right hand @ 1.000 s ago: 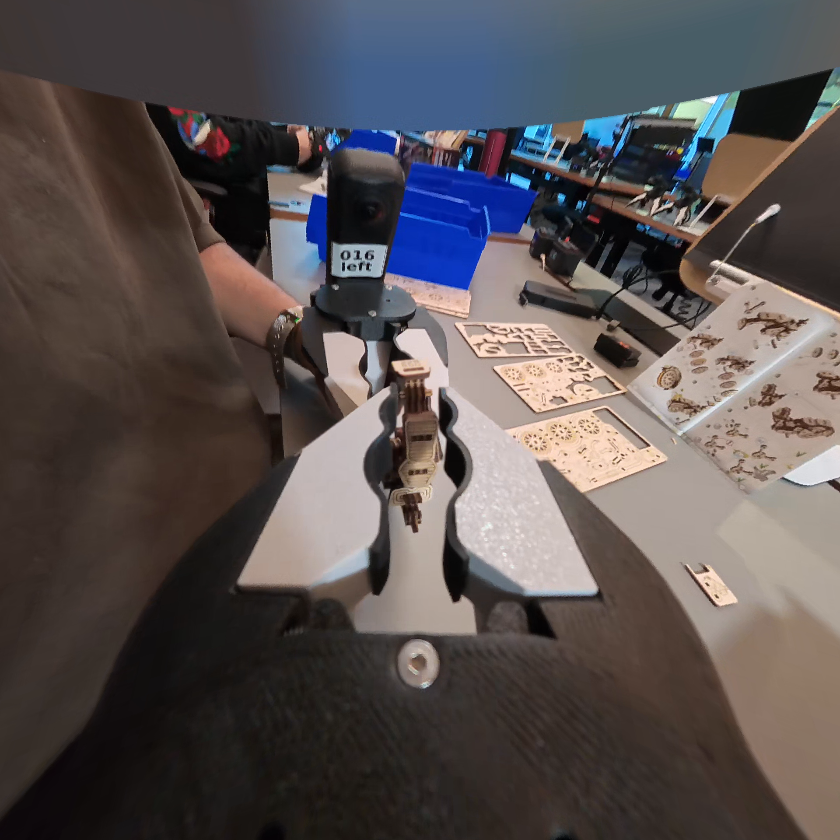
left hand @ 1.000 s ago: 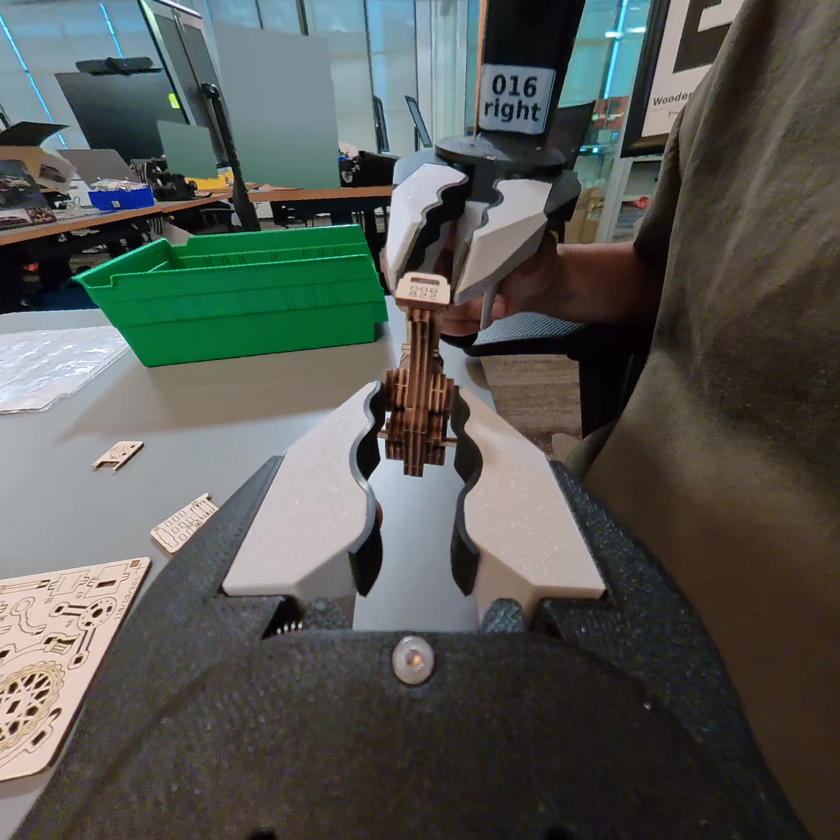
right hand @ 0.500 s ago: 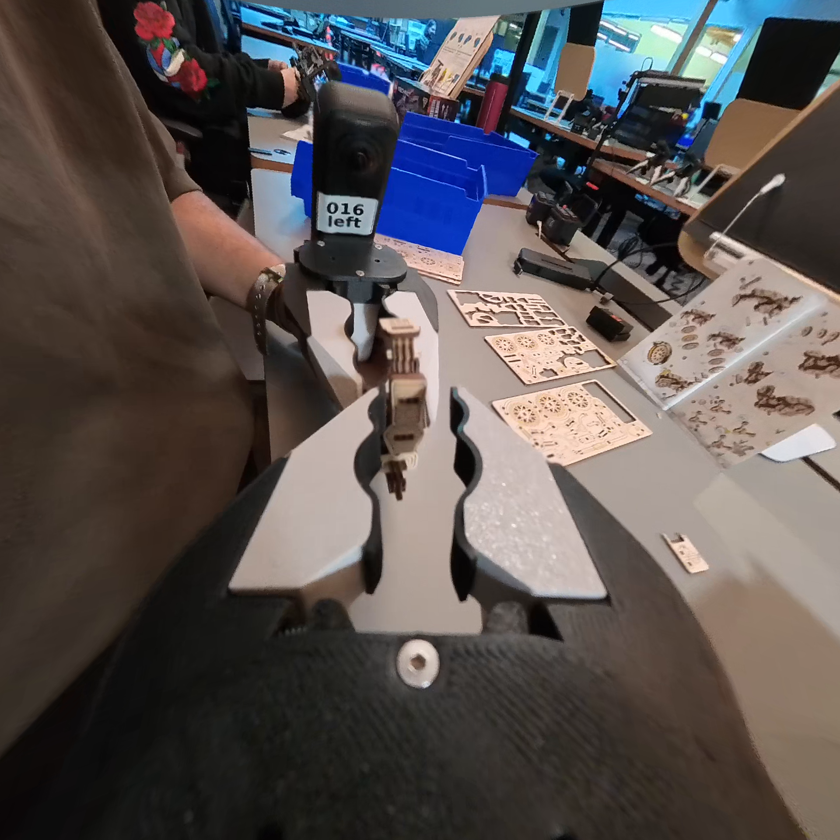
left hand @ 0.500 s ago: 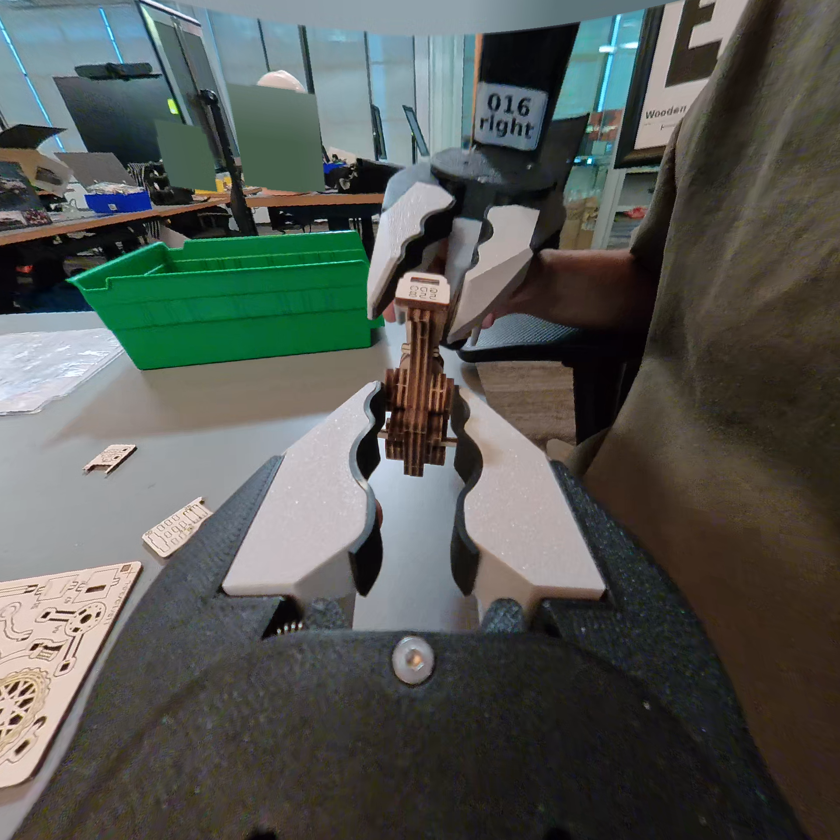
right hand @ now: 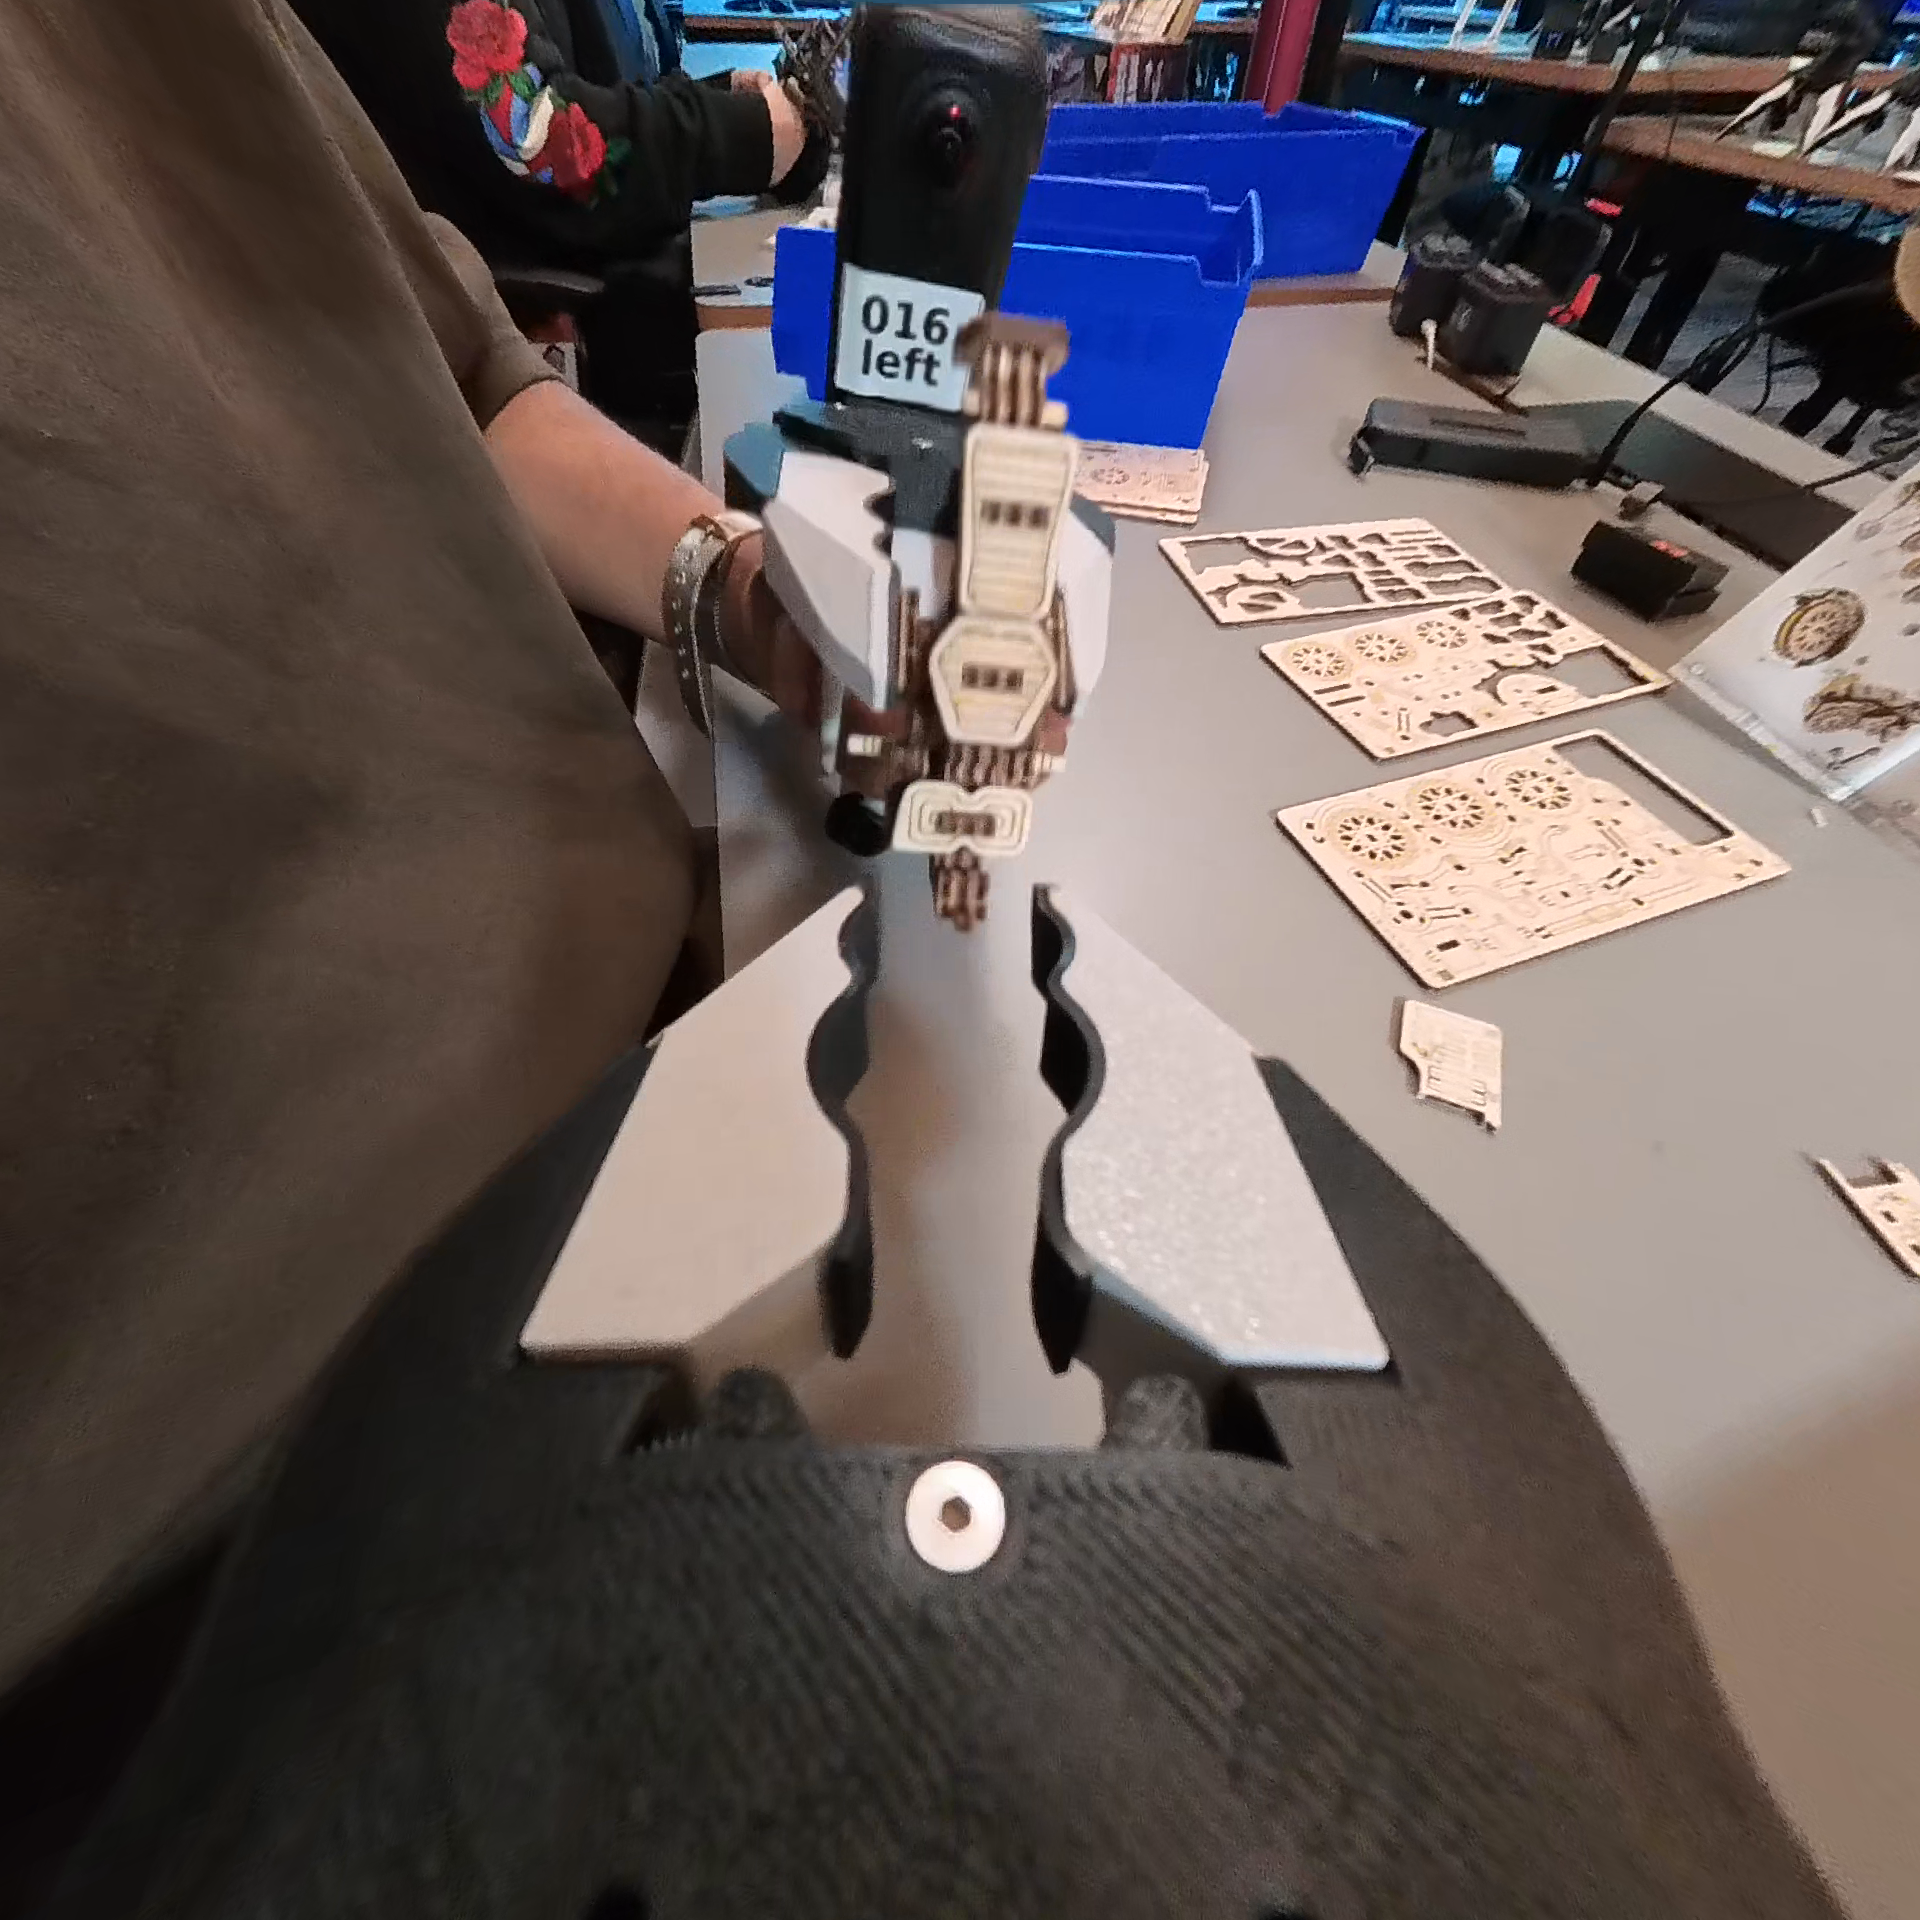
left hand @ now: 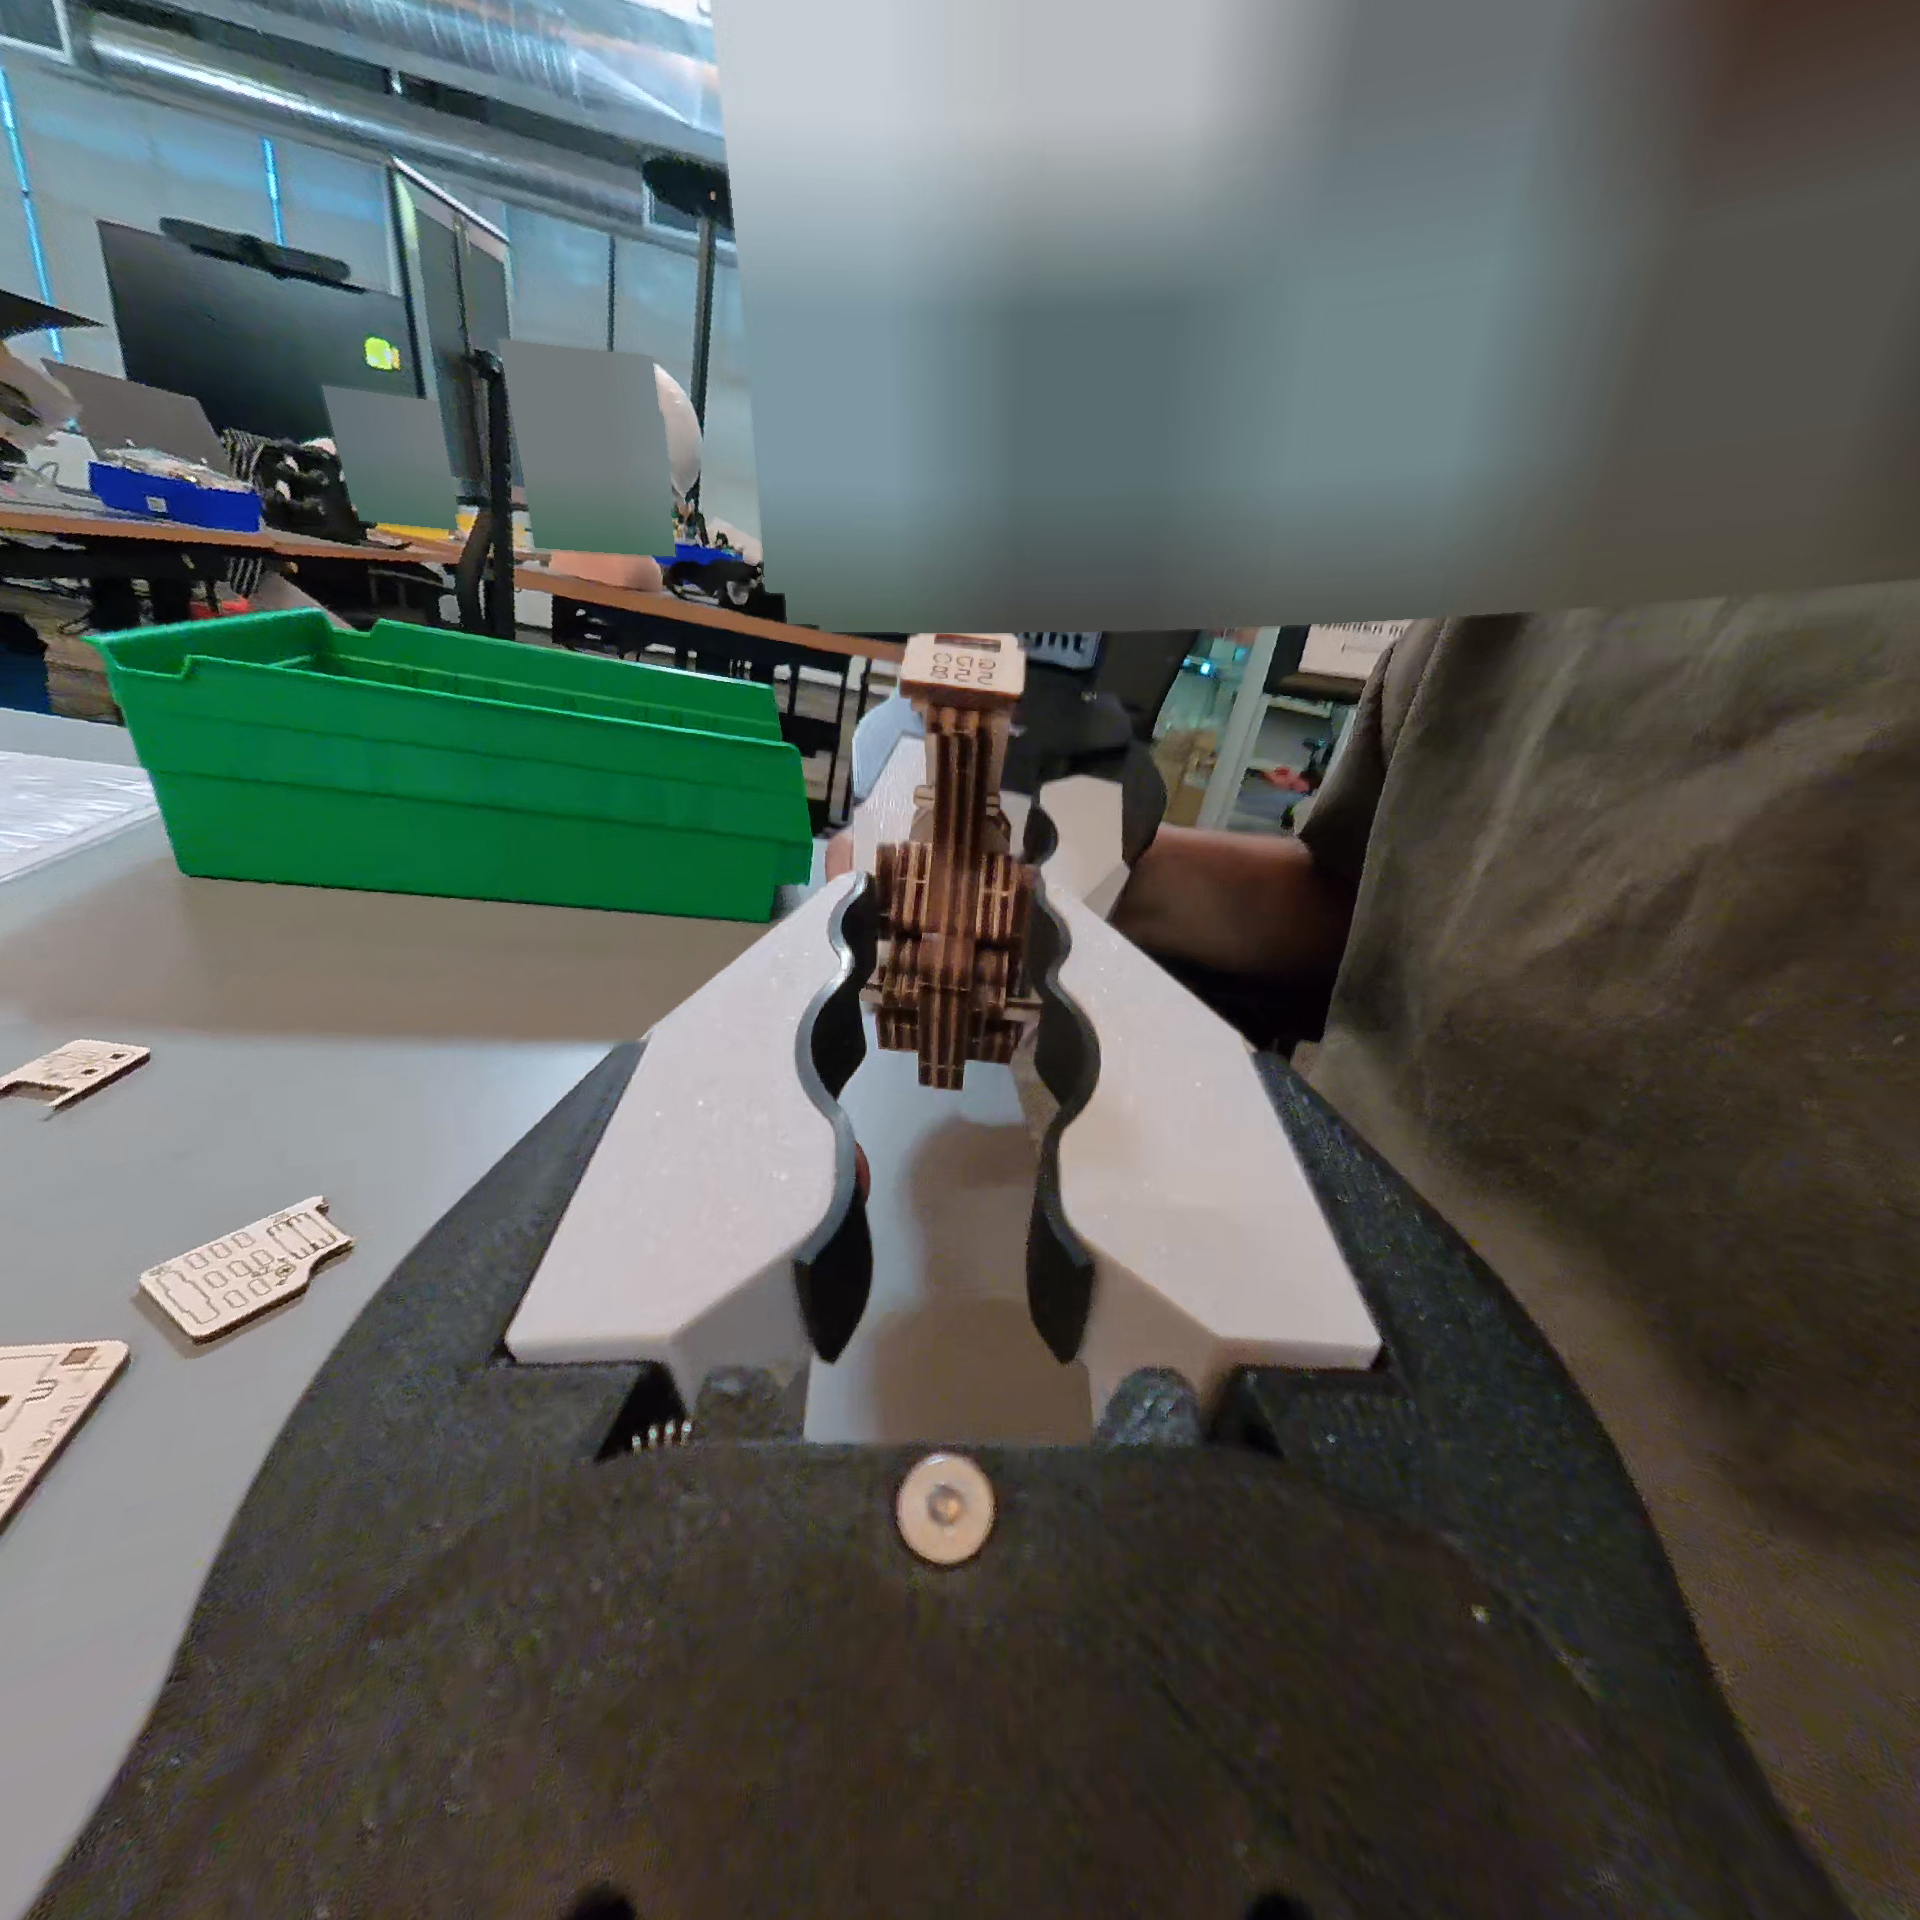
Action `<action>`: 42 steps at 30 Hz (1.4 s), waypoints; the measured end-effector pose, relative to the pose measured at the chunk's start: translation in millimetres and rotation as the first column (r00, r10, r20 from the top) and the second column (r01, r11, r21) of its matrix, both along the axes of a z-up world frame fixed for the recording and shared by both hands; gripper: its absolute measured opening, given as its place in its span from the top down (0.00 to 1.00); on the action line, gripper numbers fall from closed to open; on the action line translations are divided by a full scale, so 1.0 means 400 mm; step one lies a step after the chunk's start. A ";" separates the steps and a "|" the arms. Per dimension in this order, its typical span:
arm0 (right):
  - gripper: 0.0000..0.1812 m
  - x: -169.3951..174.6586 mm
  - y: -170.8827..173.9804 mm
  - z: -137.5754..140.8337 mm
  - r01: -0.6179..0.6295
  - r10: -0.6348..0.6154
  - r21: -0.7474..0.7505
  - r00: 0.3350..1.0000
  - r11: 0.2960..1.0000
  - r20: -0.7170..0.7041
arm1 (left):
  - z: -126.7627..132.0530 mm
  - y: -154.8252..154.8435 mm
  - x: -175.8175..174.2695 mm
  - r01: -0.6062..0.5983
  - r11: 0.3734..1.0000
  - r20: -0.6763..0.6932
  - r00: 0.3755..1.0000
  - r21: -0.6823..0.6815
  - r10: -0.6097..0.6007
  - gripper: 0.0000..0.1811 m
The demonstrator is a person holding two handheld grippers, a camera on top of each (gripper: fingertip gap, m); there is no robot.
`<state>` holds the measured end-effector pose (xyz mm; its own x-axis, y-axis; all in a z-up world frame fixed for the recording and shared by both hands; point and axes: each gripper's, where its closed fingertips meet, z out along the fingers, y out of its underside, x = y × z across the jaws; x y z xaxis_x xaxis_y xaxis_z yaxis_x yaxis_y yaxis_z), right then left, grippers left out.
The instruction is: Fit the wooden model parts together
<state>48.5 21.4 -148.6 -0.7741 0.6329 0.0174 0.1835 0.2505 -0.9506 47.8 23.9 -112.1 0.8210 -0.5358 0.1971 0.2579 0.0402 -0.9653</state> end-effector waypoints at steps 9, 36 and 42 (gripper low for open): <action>0.89 0.000 0.006 0.018 0.010 -0.009 -0.079 1.000 0.997 0.011 | 0.018 -0.002 -0.020 0.011 1.000 0.110 0.994 0.013 -0.013 0.86; 0.96 -0.013 0.078 -0.030 0.075 -0.082 0.085 0.994 0.994 0.073 | -0.049 0.029 -0.061 -0.079 0.984 -0.001 0.997 -0.162 0.080 0.54; 0.97 -0.009 0.131 -0.087 0.111 -0.150 0.305 0.983 0.946 0.107 | -0.066 0.032 -0.107 -0.147 0.971 -0.023 0.989 -0.190 0.145 0.53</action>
